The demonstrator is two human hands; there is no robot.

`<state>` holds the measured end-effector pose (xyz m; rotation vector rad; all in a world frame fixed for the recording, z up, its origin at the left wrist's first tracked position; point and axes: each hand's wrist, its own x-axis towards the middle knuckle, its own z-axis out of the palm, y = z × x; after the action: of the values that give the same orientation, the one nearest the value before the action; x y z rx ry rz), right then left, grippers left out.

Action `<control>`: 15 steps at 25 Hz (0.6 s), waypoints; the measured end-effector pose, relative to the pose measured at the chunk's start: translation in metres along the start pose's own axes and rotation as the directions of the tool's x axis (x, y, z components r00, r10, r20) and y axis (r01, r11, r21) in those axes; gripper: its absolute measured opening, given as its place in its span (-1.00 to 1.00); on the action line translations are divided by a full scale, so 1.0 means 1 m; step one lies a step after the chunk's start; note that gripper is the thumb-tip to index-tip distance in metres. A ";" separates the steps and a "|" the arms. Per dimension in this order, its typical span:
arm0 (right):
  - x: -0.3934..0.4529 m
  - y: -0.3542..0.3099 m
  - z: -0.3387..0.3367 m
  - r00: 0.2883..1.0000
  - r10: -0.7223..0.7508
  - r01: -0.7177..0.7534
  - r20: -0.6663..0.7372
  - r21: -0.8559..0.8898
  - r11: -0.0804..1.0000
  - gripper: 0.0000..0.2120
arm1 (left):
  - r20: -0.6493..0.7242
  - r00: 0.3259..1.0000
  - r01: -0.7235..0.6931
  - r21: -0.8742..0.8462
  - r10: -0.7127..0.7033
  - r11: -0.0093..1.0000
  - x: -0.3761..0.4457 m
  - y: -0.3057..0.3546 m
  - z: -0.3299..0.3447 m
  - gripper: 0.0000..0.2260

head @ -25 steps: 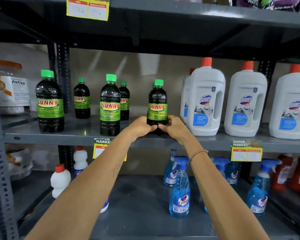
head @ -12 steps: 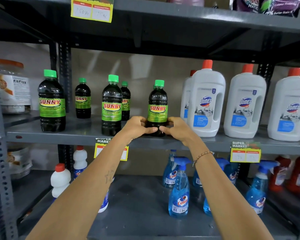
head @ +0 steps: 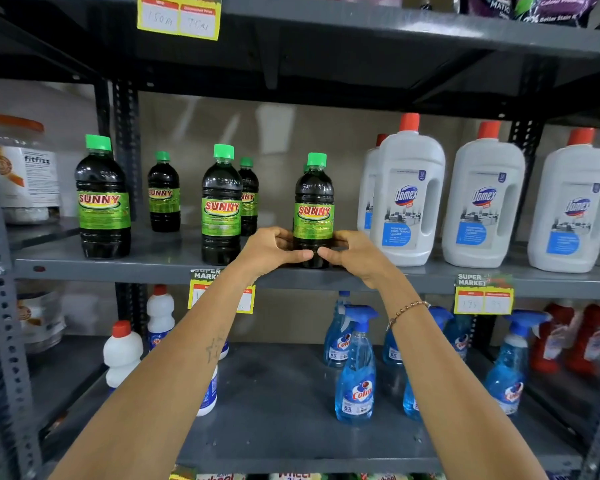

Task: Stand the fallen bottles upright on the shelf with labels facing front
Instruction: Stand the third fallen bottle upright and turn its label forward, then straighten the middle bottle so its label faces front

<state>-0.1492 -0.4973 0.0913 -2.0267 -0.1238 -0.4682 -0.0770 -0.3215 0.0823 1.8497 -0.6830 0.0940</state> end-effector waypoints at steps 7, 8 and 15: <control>-0.008 0.000 -0.002 0.997 0.042 -0.040 -0.062 0.028 0.999 -0.52 | -0.004 0.999 -0.035 0.152 0.037 0.988 -0.012 0.008 -0.002 -0.46; -0.012 -0.002 -0.001 0.980 0.035 -0.029 -0.196 0.036 0.999 -0.56 | -0.038 0.996 -0.071 0.222 0.081 0.973 -0.018 0.010 -0.002 -0.49; -0.038 -0.048 0.060 0.896 -0.360 0.385 -0.259 0.049 0.922 -0.92 | -0.469 0.752 -0.392 0.248 0.464 0.886 -0.065 0.004 -0.022 -0.89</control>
<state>-0.1813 -0.4178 0.0923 -1.8317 -0.3820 -0.9336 -0.1276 -0.2766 0.0691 1.6472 -0.7119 0.9361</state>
